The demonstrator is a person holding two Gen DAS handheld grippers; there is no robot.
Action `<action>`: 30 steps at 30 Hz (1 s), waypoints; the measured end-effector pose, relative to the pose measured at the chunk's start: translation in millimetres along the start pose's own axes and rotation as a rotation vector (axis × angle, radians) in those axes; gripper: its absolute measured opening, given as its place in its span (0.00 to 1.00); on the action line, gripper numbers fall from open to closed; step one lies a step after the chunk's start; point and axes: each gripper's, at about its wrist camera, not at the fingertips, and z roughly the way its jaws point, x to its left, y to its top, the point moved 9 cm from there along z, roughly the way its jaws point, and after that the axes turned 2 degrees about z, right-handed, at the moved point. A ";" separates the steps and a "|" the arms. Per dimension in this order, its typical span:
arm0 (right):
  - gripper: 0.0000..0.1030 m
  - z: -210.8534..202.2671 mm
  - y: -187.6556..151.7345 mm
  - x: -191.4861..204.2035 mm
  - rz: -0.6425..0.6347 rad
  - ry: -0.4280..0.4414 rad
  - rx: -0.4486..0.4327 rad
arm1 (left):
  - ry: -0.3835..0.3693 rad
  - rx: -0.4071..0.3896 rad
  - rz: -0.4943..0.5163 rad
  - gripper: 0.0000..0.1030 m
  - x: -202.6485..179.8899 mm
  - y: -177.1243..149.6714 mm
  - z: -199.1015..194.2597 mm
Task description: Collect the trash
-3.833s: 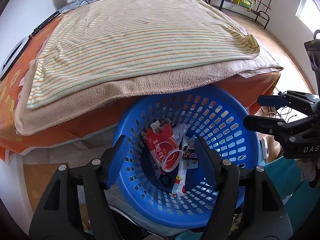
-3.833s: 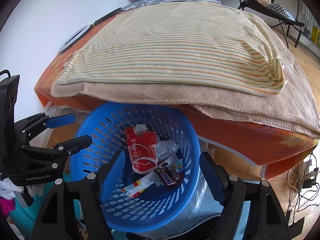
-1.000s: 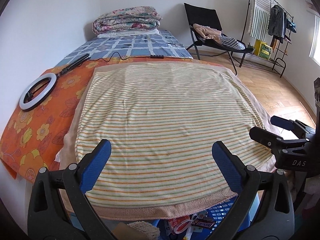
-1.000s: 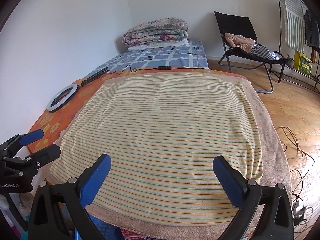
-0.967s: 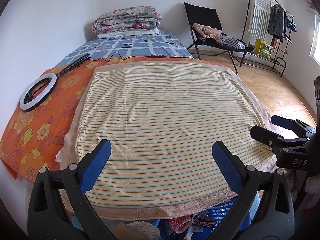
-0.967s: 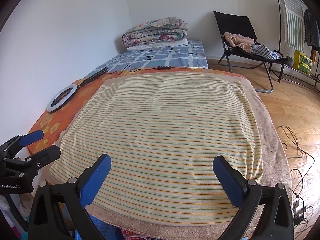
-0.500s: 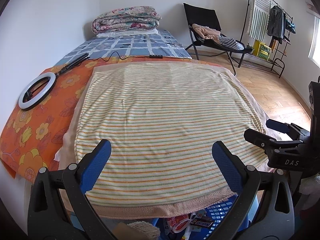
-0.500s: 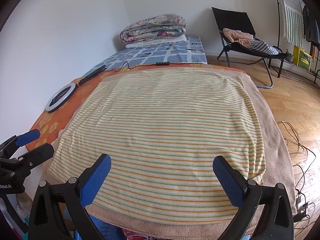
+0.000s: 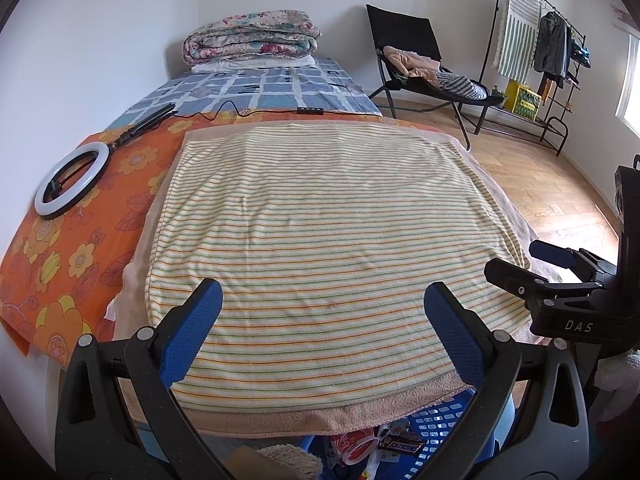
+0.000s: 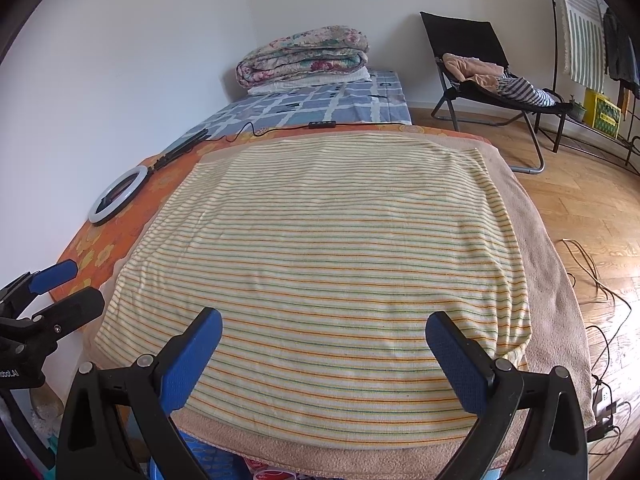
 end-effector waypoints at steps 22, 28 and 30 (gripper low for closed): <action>1.00 5.6 -5.6 -1.8 0.033 0.015 0.027 | -0.004 0.007 -0.001 0.99 -3.0 -1.5 1.7; 1.00 6.3 -7.5 -3.6 0.046 0.021 0.036 | 0.006 0.019 -0.002 0.99 -7.2 -8.9 5.5; 1.00 6.7 -8.2 -3.5 0.050 0.024 0.040 | 0.008 0.023 -0.004 0.99 -8.5 -10.9 5.3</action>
